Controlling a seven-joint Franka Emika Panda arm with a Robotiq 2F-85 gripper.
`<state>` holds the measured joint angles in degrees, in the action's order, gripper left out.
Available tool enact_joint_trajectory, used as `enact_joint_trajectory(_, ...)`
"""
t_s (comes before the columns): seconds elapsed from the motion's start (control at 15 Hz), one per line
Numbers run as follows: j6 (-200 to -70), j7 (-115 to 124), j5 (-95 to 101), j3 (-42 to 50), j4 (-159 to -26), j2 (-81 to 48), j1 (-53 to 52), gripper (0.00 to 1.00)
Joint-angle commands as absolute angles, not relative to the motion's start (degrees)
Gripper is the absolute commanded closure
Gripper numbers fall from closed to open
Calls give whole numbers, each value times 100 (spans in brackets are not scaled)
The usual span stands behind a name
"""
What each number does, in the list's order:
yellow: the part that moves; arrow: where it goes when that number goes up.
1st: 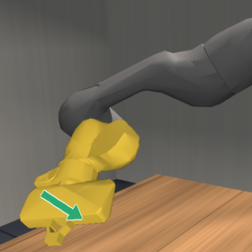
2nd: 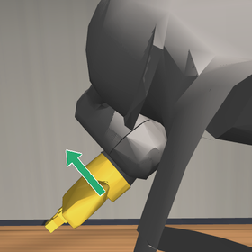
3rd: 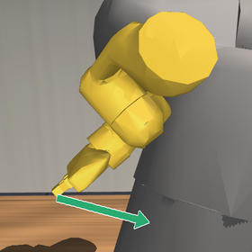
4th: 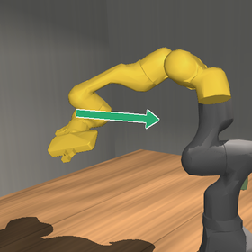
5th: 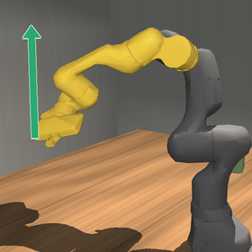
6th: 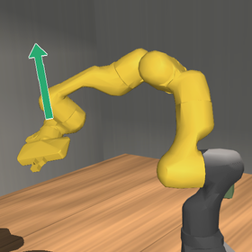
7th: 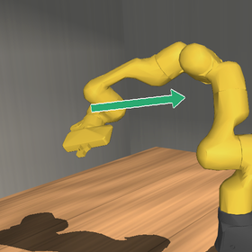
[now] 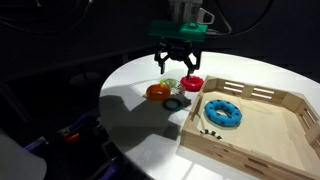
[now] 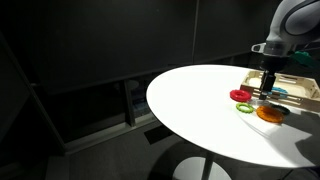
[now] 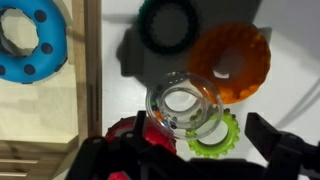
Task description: Put the clear ring on the tray
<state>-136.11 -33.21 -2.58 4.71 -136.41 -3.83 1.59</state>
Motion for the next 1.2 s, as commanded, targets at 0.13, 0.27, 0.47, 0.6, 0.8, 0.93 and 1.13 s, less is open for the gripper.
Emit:
enact_joint_trajectory(0.13,-13574,-3140,-125,281,-13491,-600,217,0)
enact_joint_trajectory(0.27,-13535,-3149,-143,246,-13475,-637,223,0)
enact_joint_trajectory(0.47,-13516,-3135,-135,217,-13455,-698,228,15)
enact_joint_trajectory(0.6,-13521,-3131,-123,204,-13447,-724,227,33)
enact_joint_trajectory(0.8,-13516,-3135,-123,192,-13427,-758,232,49)
enact_joint_trajectory(0.93,-13515,-3139,-120,190,-13413,-779,239,63)
enact_joint_trajectory(1.13,-13514,-3139,-115,194,-13395,-802,249,82)
